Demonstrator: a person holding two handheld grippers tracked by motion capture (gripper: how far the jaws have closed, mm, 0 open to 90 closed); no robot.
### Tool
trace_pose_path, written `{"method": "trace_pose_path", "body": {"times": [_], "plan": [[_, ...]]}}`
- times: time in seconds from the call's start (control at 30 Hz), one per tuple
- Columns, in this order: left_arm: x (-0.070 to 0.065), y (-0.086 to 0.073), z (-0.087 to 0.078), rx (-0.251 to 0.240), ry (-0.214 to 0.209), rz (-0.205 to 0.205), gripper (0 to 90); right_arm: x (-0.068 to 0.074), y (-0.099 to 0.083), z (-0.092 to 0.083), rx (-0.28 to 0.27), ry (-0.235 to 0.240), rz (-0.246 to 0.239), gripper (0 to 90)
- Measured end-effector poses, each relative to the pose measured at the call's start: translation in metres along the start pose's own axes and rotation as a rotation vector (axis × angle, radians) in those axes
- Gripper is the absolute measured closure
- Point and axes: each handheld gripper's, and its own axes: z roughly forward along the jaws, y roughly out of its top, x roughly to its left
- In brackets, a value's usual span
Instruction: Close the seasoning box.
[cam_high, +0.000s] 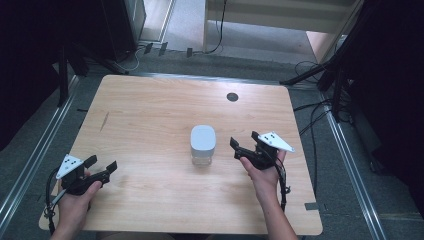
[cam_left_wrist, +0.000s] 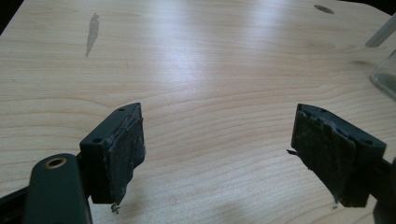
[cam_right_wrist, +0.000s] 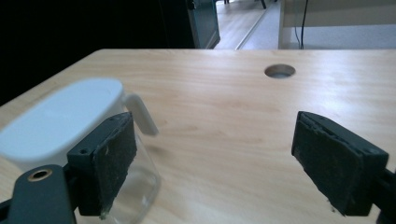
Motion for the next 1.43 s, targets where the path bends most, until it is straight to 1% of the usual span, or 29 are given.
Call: {"method": "trace_pose_path", "body": {"times": [0.07, 0.13, 0.17, 0.23, 0.27, 0.3, 0.33, 0.37, 0.4, 0.47, 0.5, 0.63, 0.7, 0.73, 0.77, 0.83, 0.9, 0.93, 0.97, 1.03, 1.13, 1.27, 1.33, 1.43], "plan": [[0.000, 0.000, 0.000, 0.000, 0.000, -0.002, 17.1, -0.006, -0.008, -0.008, 0.003, -0.005, -0.006, 14.3], [0.000, 0.000, 0.000, -0.001, 0.003, -0.003, 17.1, -0.015, -0.018, -0.019, 0.013, -0.019, 0.014, 14.3], [0.000, 0.000, 0.000, -0.001, 0.002, -0.004, 17.1, -0.015, -0.018, -0.019, 0.013, -0.019, 0.014, 14.3], [0.000, 0.000, 0.000, -0.003, 0.001, -0.005, 17.1, -0.023, -0.026, -0.027, 0.020, -0.037, 0.021, 14.4], [0.000, 0.000, 0.000, -0.003, 0.002, -0.005, 17.1, -0.030, -0.033, -0.035, 0.028, -0.047, 0.027, 14.4], [0.000, 0.000, 0.000, -0.003, 0.002, -0.005, 17.1, -0.030, -0.033, -0.035, 0.028, -0.047, 0.027, 14.4], [0.000, 0.000, 0.000, -0.004, 0.002, -0.005, 17.1, -0.037, -0.041, -0.043, 0.035, -0.060, 0.041, 14.5], [0.000, 0.000, 0.000, -0.004, 0.002, -0.005, 17.1, -0.037, -0.041, -0.043, 0.035, -0.060, 0.041, 14.5], [0.000, 0.000, 0.000, -0.004, 0.003, -0.006, 17.1, -0.045, -0.049, -0.052, 0.046, -0.077, 0.059, 14.7], [0.000, 0.000, 0.000, -0.004, 0.004, -0.004, 17.1, -0.048, -0.051, -0.055, 0.047, -0.081, 0.067, 14.7], [0.000, 0.000, 0.000, -0.004, 0.003, -0.005, 17.1, -0.051, -0.053, -0.059, 0.051, -0.089, 0.073, 14.7], [0.000, 0.000, 0.000, -0.007, 0.002, -0.007, 17.1, -0.061, -0.063, -0.078, 0.056, -0.114, 0.065, 14.7], [0.000, 0.000, 0.000, -0.006, 0.004, -0.007, 17.1, -0.066, -0.069, -0.089, 0.065, -0.127, 0.071, 14.9], [0.000, 0.000, 0.000, -0.007, 0.003, -0.007, 17.1, -0.072, -0.074, -0.099, 0.067, -0.138, 0.075, 14.9], [0.000, 0.000, 0.000, -0.006, 0.003, -0.004, 17.1, -0.072, -0.074, -0.099, 0.067, -0.138, 0.075, 14.9], [0.000, 0.000, 0.000, -0.004, 0.004, -0.005, 17.1, -0.077, -0.078, -0.108, 0.073, -0.159, 0.069, 15.0], [0.000, 0.000, 0.000, -0.006, 0.003, -0.004, 17.1, -0.082, -0.082, -0.117, 0.077, -0.174, 0.074, 15.1], [0.000, 0.000, 0.000, -0.006, 0.003, -0.003, 17.1, -0.085, -0.084, -0.121, 0.078, -0.191, 0.068, 15.3], [0.000, 0.000, 0.000, -0.003, 0.006, -0.003, 17.1, -0.087, -0.086, -0.124, 0.079, -0.203, 0.071, 15.4], [0.000, 0.000, 0.000, -0.004, 0.012, -0.002, 17.1, -0.091, -0.089, -0.129, 0.076, -0.209, 0.079, 15.6], [0.000, 0.000, 0.001, -0.004, 0.013, 0.001, 17.1, -0.091, -0.092, -0.128, 0.077, -0.213, 0.089, 15.6], [0.000, 0.000, 0.001, -0.004, 0.011, 0.001, 17.1, -0.087, -0.092, -0.122, 0.092, -0.234, 0.051, 15.8], [0.000, 0.001, 0.001, -0.002, 0.011, 0.003, 17.1, -0.087, -0.092, -0.121, 0.094, -0.234, 0.048, 15.8], [0.000, 0.001, 0.002, 0.002, 0.013, 0.001, 17.1, -0.088, -0.092, -0.121, 0.093, -0.239, 0.058, 15.7]]}}
